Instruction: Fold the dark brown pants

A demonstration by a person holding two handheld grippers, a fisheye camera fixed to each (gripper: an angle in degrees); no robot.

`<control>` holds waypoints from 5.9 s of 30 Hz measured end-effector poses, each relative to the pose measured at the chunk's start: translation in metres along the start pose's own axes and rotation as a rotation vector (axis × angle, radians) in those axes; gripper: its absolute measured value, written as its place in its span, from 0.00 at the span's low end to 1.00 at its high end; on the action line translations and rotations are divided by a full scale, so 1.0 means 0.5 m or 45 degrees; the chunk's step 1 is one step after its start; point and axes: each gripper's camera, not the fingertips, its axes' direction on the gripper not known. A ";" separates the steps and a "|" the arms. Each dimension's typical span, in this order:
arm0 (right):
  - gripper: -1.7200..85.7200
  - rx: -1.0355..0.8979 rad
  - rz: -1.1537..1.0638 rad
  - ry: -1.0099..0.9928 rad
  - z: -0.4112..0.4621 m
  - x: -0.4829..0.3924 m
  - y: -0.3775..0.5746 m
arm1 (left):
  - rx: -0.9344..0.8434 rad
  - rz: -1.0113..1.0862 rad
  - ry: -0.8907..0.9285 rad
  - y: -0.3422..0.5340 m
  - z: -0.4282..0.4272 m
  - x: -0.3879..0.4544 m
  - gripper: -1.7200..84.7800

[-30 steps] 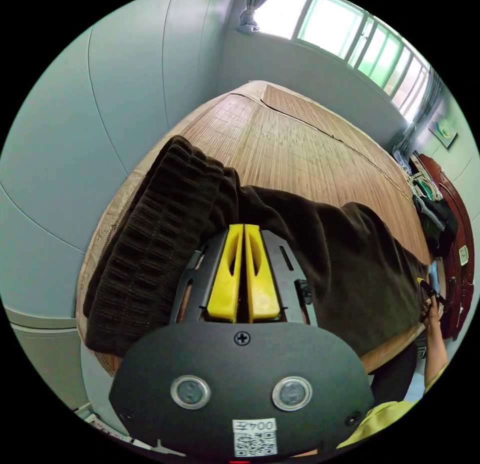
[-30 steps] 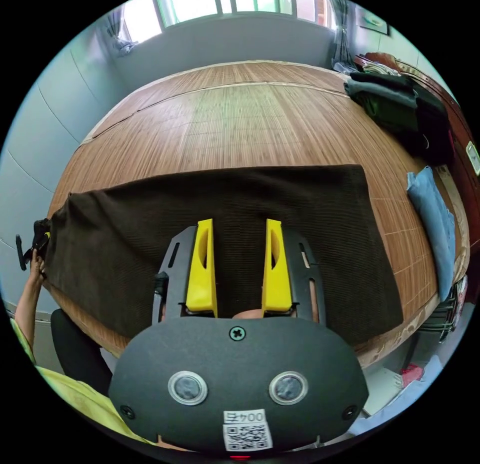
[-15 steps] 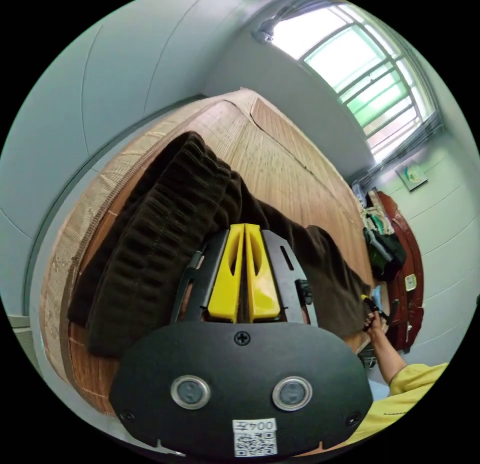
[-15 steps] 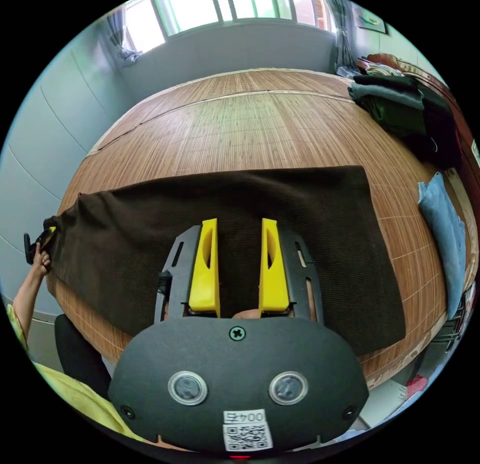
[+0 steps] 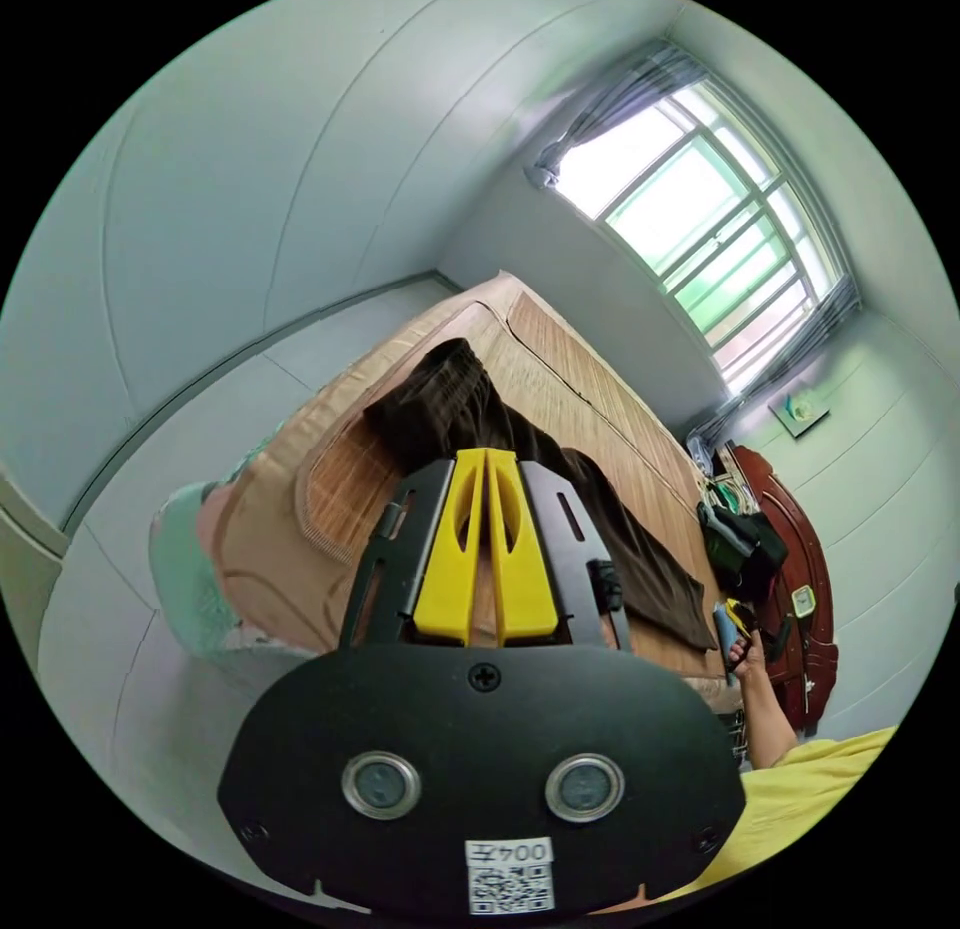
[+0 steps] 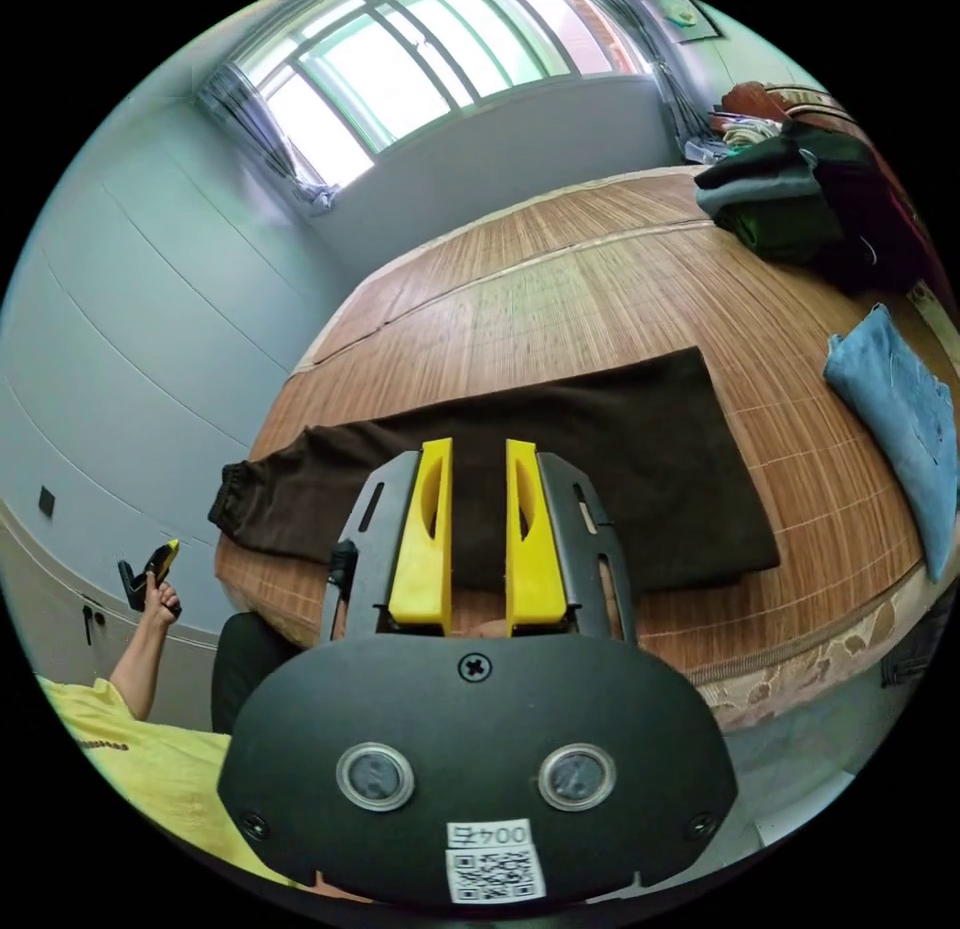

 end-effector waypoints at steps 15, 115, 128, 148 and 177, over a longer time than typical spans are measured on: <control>0.11 0.074 0.024 -0.031 -0.434 0.112 0.008 | 0.011 0.096 -0.027 0.220 -0.045 0.145 0.03; 0.12 -0.275 0.411 0.122 -0.171 0.490 -0.142 | -0.239 0.218 -0.591 -0.127 0.589 0.238 0.03; 0.17 -0.212 -0.080 0.430 -0.013 0.232 -0.042 | -0.263 0.330 -0.354 -0.115 0.563 0.286 0.02; 0.10 -0.199 -0.498 0.050 0.405 -0.196 -0.050 | -0.462 0.730 -0.097 -0.048 0.807 0.529 0.02; 0.15 -0.282 -0.485 0.166 0.598 -0.120 -0.048 | -0.534 0.588 0.035 -0.091 0.879 0.456 0.03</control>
